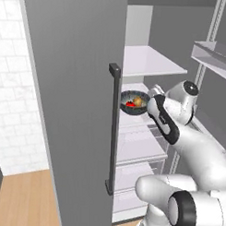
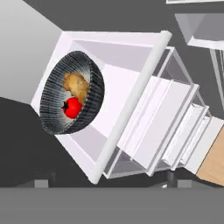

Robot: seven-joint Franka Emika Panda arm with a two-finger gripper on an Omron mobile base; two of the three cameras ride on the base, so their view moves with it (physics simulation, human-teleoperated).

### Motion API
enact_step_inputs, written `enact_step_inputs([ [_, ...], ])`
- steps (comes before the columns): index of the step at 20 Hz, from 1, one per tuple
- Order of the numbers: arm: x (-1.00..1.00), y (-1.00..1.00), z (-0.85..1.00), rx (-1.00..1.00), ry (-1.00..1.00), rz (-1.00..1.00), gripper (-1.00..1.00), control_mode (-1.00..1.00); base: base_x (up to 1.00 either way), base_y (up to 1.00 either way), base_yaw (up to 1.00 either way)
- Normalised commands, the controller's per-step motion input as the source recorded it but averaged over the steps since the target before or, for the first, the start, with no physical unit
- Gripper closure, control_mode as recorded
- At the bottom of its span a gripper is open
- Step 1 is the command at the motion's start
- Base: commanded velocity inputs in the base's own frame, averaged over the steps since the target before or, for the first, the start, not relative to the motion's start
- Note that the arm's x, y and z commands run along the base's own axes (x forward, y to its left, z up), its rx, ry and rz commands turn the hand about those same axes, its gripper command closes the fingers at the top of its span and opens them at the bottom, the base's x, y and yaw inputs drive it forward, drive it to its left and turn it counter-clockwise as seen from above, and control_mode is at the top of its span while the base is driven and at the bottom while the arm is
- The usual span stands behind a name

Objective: Pick the chicken drumstick and tomato from their plates and place them in the bowl. Then put the bowl in the fridge.

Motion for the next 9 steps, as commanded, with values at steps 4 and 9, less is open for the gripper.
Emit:
enact_step_inputs([
  [4, -1.00, 0.07, 0.39, -0.15, 0.00, 0.11, -1.00, -1.00, 0.00, 0.00, 0.00],
  [9, -1.00, 0.15, 0.12, -0.21, 0.00, 0.18, -1.00, -1.00, 0.00, 0.00, 0.00],
])
